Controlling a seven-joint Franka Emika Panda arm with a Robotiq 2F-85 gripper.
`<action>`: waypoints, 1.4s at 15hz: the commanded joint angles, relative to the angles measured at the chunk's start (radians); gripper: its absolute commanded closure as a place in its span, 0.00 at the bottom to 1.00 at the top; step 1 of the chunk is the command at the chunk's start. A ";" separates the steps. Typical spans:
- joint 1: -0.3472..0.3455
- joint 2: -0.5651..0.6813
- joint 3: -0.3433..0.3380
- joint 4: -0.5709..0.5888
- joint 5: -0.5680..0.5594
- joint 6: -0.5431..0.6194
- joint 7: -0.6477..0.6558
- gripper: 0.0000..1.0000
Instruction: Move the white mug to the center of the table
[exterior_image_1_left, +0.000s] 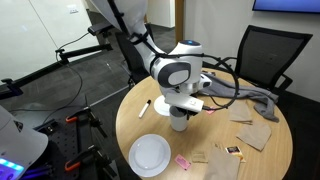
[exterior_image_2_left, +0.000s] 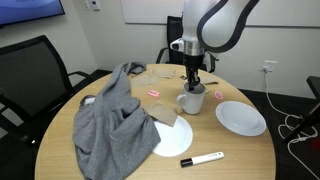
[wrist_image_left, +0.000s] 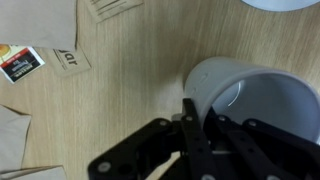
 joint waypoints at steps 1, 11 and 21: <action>-0.009 0.003 -0.009 0.047 -0.023 -0.035 0.037 0.97; -0.042 0.065 -0.032 0.190 -0.013 -0.091 0.047 0.97; -0.066 0.173 -0.029 0.411 -0.002 -0.200 0.078 0.97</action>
